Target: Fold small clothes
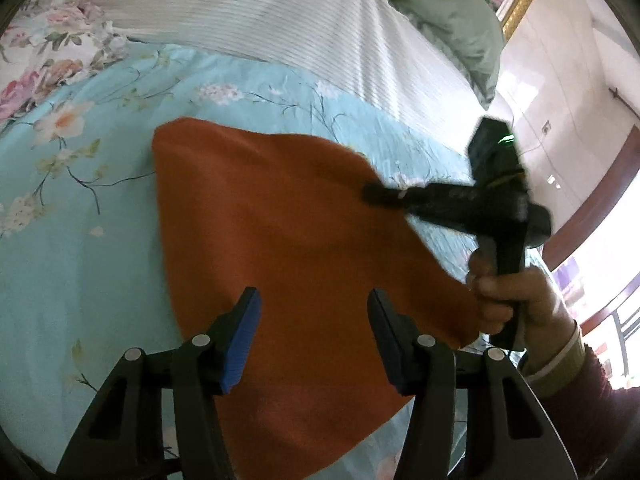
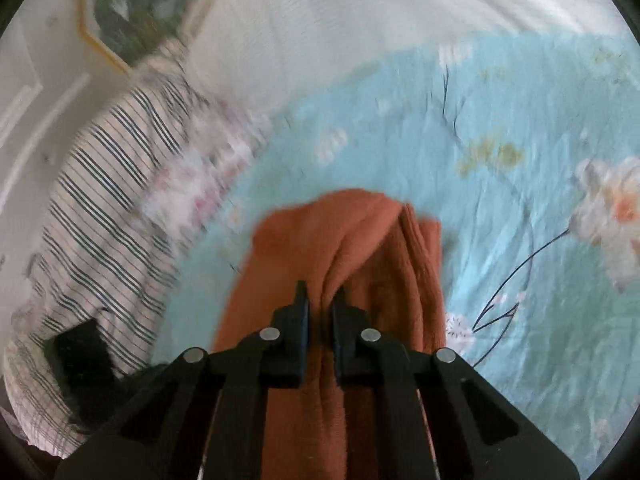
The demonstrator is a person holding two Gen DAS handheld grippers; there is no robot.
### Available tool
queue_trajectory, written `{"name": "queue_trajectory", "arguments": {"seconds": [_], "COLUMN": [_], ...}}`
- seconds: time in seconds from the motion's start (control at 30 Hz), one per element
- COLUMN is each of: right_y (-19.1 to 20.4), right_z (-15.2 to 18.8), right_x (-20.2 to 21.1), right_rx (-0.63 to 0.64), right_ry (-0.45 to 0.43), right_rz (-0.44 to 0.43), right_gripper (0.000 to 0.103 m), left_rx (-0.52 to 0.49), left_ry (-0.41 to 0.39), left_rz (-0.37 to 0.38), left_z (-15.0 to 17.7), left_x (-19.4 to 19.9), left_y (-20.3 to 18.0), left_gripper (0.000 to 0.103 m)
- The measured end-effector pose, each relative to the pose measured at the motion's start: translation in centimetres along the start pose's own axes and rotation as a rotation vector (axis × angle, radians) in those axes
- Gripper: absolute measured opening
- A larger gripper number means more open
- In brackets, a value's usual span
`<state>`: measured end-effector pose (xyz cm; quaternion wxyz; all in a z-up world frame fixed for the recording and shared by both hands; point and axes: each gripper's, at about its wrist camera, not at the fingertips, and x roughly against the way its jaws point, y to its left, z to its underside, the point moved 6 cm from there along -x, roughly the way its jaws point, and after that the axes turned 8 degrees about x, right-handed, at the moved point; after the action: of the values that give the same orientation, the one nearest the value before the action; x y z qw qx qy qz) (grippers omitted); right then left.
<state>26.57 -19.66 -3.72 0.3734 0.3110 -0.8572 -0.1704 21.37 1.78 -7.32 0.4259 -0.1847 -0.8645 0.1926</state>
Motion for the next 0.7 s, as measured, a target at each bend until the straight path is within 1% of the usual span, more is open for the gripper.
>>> {"name": "queue_trajectory", "arguments": {"seconds": [0.07, 0.13, 0.2, 0.27, 0.3, 0.33, 0.4, 0.43, 0.47, 0.5, 0.57, 0.6, 0.63, 0.67, 0.7], "right_y": [-0.8, -3.0, -4.9, -5.8, -6.0, -6.0, -5.8, -5.7, -5.5, -5.3, -4.5, -4.0, -3.5, -2.4, -1.6], "right_z": [0.6, 2.3, 4.0, 4.7, 4.7, 4.6, 4.4, 4.3, 4.2, 4.0, 3.1, 2.6, 2.0, 1.3, 0.8], "right_x": [0.9, -0.1, -1.8, -2.5, -2.5, -2.3, -2.3, -2.3, -2.0, -1.6, -0.1, 0.3, 1.0, 1.3, 0.9], "right_rx": [-0.001, -0.041, -0.092, -0.117, -0.123, -0.129, -0.118, -0.110, -0.111, -0.114, -0.095, -0.082, -0.066, -0.050, -0.038], "right_ry": [-0.012, 0.044, 0.095, 0.095, 0.085, 0.082, 0.088, 0.093, 0.099, 0.099, 0.060, 0.041, 0.017, 0.001, 0.006], "right_rz": [0.045, 0.106, 0.116, 0.106, 0.099, 0.099, 0.113, 0.125, 0.144, 0.165, 0.205, 0.209, 0.200, 0.174, 0.146], "right_gripper": [0.011, 0.011, 0.011, 0.011, 0.011, 0.011, 0.011, 0.014, 0.023, 0.026, 0.027, 0.027, 0.027, 0.027, 0.027], "left_rx": [-0.012, -0.025, -0.028, -0.031, -0.030, -0.021, -0.004, 0.005, 0.013, 0.017, 0.023, 0.029, 0.032, 0.035, 0.037], "left_ry": [-0.006, 0.007, 0.033, 0.054, 0.066, 0.076, 0.068, 0.065, 0.070, 0.074, 0.078, 0.071, 0.061, 0.048, 0.033], "left_rz": [0.019, 0.033, 0.022, 0.007, -0.022, -0.042, -0.033, -0.024, -0.021, -0.021, -0.023, -0.021, -0.021, -0.025, -0.031], "left_z": [-0.2, -0.2, 0.3, 0.8, 1.2, 1.5, 1.7, 1.7, 1.6, 1.4, 0.9, 0.4, 0.0, -0.7, -1.5], "left_x": [0.3, 0.0, -1.0, -2.3, -3.1, -3.8, -4.0, -3.9, -3.8, -3.9, -3.8, -3.5, -3.2, -3.0, -2.9], "left_y": [-0.3, -0.8, -0.7, -0.5, 0.0, 0.5, 0.9, 1.0, 1.1, 1.2, 1.2, 1.3, 1.3, 1.4, 1.6], "left_gripper": [0.055, 0.055, 0.054, 0.053, 0.049, 0.046, 0.044, 0.044, 0.044, 0.043, 0.043, 0.043, 0.043, 0.043, 0.043]}}
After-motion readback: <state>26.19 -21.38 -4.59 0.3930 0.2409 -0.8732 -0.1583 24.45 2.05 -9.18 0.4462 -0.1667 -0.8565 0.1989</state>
